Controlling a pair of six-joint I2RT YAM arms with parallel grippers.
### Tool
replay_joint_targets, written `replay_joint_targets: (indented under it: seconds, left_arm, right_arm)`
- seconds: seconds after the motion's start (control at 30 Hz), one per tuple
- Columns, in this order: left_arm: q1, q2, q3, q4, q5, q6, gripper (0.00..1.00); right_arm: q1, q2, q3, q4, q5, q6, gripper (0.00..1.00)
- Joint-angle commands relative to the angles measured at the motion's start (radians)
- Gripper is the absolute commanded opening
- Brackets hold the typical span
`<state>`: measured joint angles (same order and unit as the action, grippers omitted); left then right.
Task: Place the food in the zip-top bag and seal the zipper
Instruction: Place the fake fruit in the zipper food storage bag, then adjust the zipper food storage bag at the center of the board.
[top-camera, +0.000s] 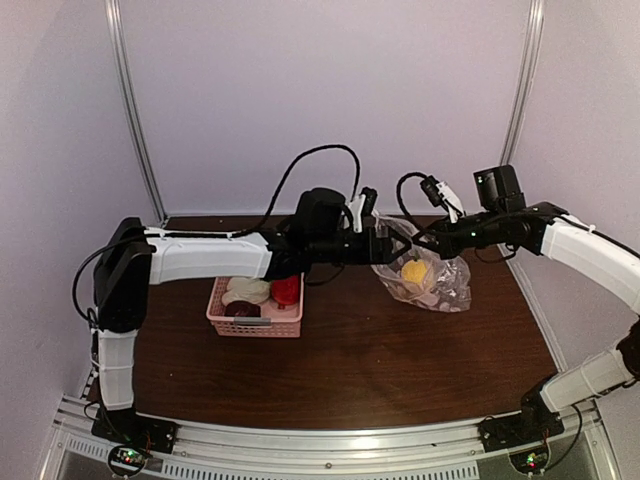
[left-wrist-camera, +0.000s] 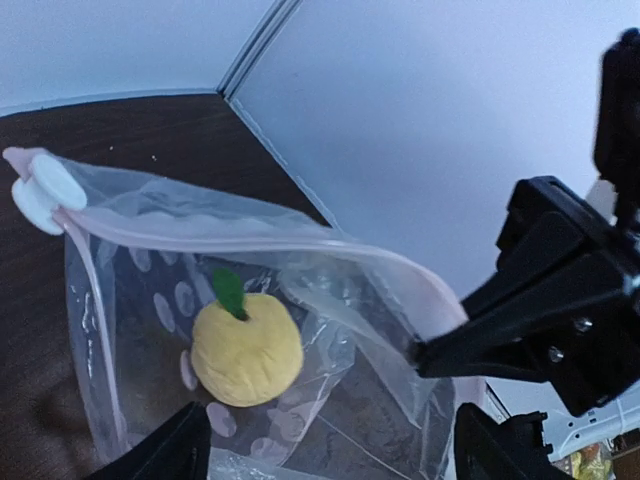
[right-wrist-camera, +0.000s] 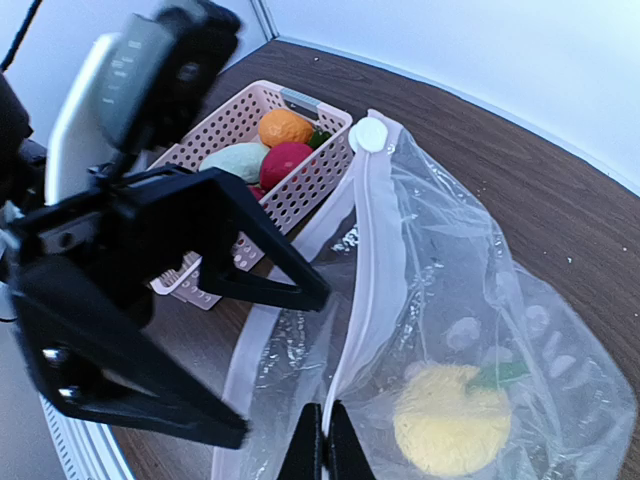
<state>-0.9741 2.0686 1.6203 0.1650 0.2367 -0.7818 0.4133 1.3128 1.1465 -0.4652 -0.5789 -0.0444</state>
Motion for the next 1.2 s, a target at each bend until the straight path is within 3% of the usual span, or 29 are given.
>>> replay_joint_targets:
  seconds: [0.0, 0.2, 0.37, 0.5, 0.63, 0.77, 0.87, 1.03, 1.17]
  left_arm:
    - [-0.003, -0.087, -0.022, 0.087, 0.091, 0.078, 0.85]
    - [-0.003, -0.214, -0.123, 0.125, 0.207, 0.125, 0.81]
    - [-0.002, -0.324, -0.2, -0.015, 0.132, 0.208, 0.8]
    - [-0.002, -0.392, -0.265, -0.172, -0.014, 0.242, 0.8]
    - [-0.001, -0.468, -0.359, -0.284, -0.154, 0.261, 0.79]
    - [0.0, -0.539, -0.408, -0.432, -0.38, 0.293, 0.84]
    - [0.008, -0.591, -0.444, -0.487, -0.483, 0.314, 0.92]
    - [0.058, -0.638, -0.487, -0.558, -0.516, 0.303, 0.95]
    - [0.109, -0.634, -0.499, -0.638, -0.518, 0.285, 0.94]
  right_arm:
    - [-0.046, -0.018, -0.028, 0.053, 0.039, 0.026, 0.0]
    - [-0.111, 0.039, 0.065, 0.008, 0.204, -0.055, 0.0]
    - [-0.232, 0.101, 0.226, 0.059, 0.351, -0.022, 0.0]
    - [-0.159, 0.092, 0.212, 0.058, 0.372, -0.106, 0.0]
    - [0.017, 0.13, 0.074, -0.033, 0.357, -0.214, 0.0]
    - [0.035, 0.109, -0.071, 0.04, 0.228, -0.189, 0.0]
    - [0.033, 0.094, -0.078, 0.033, 0.172, -0.206, 0.0]
    - [0.03, 0.054, -0.129, 0.065, 0.048, -0.204, 0.0]
    - [0.023, 0.007, -0.18, 0.105, 0.034, -0.224, 0.0]
